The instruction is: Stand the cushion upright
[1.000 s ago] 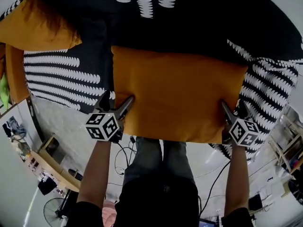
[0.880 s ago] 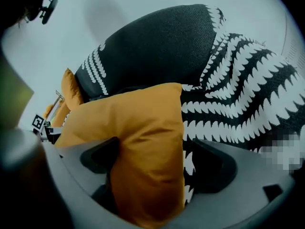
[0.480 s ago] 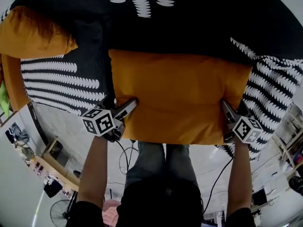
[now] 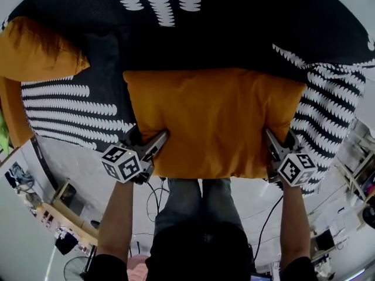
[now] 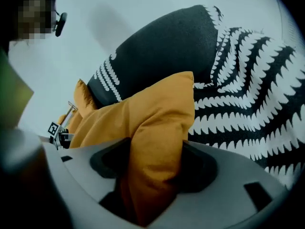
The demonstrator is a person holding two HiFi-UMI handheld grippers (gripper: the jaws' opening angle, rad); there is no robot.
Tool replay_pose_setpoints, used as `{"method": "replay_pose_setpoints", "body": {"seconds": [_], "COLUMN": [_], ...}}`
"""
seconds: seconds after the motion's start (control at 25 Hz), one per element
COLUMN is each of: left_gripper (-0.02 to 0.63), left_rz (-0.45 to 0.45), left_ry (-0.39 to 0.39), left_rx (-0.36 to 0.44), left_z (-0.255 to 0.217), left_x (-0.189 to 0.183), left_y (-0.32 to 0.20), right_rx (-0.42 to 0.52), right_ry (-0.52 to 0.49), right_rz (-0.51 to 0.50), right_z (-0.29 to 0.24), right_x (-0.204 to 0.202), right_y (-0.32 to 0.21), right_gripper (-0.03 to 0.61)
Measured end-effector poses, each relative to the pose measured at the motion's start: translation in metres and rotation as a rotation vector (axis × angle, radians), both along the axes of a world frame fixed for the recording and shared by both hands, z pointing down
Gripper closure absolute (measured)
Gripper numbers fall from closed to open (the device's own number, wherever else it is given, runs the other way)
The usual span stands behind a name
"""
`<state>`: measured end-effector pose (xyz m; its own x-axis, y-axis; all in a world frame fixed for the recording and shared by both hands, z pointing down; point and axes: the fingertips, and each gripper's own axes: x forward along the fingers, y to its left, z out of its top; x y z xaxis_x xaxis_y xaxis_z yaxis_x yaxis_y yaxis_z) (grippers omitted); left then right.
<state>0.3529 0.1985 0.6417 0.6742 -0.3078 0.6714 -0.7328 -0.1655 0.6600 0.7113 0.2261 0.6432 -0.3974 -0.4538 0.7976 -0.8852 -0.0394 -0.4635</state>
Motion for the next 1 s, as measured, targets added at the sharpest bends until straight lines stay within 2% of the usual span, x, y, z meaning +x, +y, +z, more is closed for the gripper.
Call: {"method": "replay_pose_setpoints", "body": {"seconds": [0.12,0.4,0.72,0.84,1.0], "left_gripper": [0.285,0.293,0.282,0.279,0.276], "left_rz": [0.050,0.111,0.131,0.135,0.146], "left_ry": [-0.019,-0.042,-0.041,-0.035,-0.017], "left_rx": [0.105,0.312,0.574,0.622,0.690], "left_z": [-0.027,-0.108,-0.191,-0.214,-0.233], "left_x": [0.011,0.023,0.025,0.019,0.034], "left_y": [0.001,-0.020,-0.123,-0.150,-0.188], "right_rx": [0.070,0.206,0.485,0.539,0.622], "right_ry": [0.045,0.030,0.053,0.068,0.100], "right_rz": [-0.011,0.045,0.082,0.097,0.111], "right_z": [-0.025,-0.091,-0.169,-0.192,-0.214], "right_x": [-0.004,-0.008,-0.005,-0.011,0.005], "right_y": [0.005,-0.001,-0.094,-0.119,-0.155], "right_gripper": [0.300,0.327,0.319,0.314,0.305]}}
